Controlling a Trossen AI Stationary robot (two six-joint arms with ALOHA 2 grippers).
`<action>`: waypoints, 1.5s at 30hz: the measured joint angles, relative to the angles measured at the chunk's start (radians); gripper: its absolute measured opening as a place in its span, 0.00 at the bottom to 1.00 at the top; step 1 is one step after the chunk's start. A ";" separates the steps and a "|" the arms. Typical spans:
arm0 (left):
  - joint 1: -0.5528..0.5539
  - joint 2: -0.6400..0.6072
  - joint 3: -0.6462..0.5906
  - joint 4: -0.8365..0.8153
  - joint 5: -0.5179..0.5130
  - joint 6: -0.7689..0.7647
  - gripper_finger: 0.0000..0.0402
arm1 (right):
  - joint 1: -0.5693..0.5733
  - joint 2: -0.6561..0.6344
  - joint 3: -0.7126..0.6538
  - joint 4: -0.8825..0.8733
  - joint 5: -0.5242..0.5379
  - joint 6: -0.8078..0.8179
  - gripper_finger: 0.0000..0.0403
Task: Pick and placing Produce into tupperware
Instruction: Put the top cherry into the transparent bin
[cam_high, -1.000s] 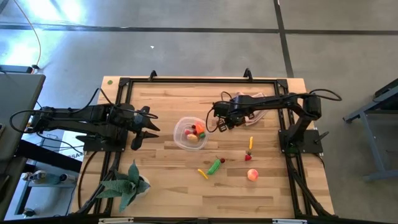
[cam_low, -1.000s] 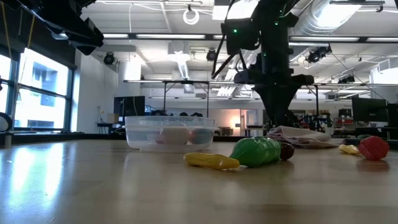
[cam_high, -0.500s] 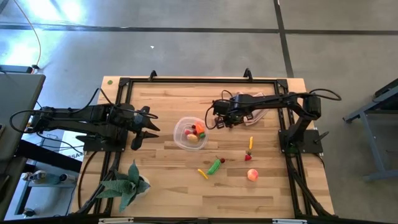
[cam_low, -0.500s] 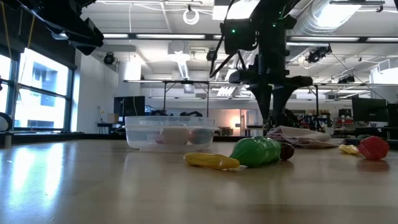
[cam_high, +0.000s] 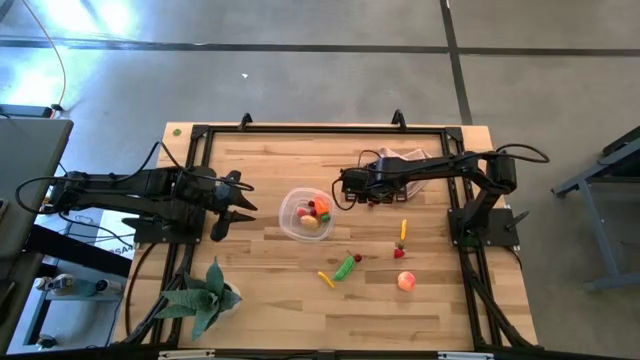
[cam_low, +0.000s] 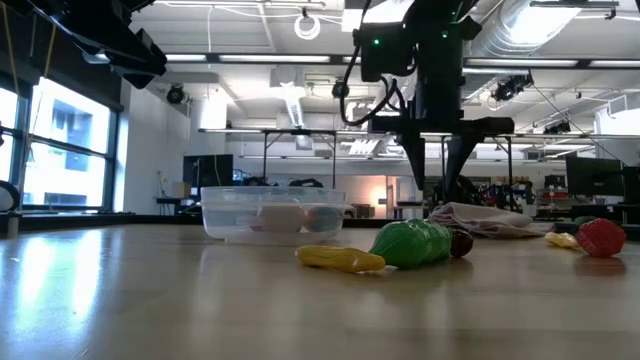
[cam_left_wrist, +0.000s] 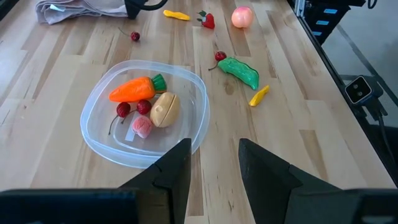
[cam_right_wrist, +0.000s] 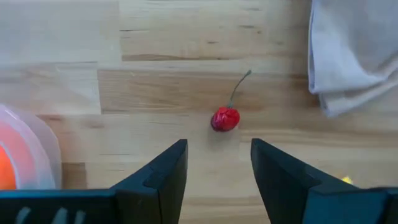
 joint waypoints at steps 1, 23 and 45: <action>0.000 0.000 0.000 0.000 0.000 0.000 0.30 | 0.005 0.000 0.000 0.003 -0.001 0.024 0.42; 0.000 0.000 0.000 0.000 0.000 0.000 0.30 | 0.017 0.068 0.001 0.018 -0.027 0.324 0.42; 0.000 0.000 0.000 0.000 0.000 0.000 0.30 | -0.100 0.207 0.002 0.044 -0.138 0.201 0.42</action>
